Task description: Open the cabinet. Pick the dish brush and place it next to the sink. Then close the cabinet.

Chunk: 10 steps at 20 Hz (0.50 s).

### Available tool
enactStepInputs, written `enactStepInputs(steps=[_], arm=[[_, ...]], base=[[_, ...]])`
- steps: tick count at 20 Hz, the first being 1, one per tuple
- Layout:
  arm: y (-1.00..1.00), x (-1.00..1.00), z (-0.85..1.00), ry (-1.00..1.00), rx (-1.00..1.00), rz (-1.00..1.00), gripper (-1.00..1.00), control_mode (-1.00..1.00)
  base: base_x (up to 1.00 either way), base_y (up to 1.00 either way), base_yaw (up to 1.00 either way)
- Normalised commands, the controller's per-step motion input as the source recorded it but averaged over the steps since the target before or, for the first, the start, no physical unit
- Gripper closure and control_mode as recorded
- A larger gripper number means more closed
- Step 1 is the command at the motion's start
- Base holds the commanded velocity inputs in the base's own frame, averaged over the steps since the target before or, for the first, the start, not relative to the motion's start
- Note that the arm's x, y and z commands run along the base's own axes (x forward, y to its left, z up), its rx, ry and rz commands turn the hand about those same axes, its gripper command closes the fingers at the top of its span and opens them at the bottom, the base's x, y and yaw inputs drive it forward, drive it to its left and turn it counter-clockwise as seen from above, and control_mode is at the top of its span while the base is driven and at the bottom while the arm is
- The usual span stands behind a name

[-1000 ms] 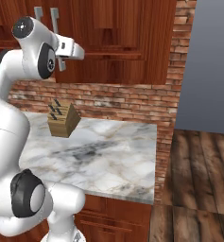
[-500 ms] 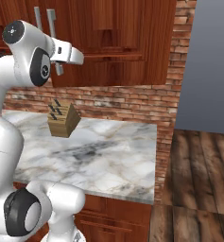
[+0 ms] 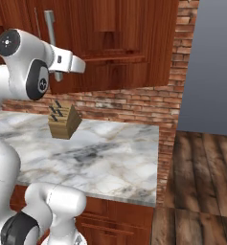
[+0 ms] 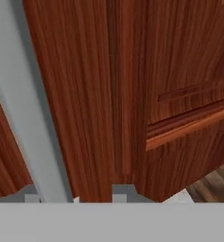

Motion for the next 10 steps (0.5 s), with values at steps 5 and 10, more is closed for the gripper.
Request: enactStepInputs(steps=[5, 10], arm=[[-0.71, -0.64, 0.0, -0.06, 0.07, 0.0, 1.0, -1.0], [-0.78, -0.73, 0.0, -0.08, 0.06, 0.03, 1.0, -1.0]], base=[[0.0, 0.0, 0.0], [0.0, 0.0, 0.0]])
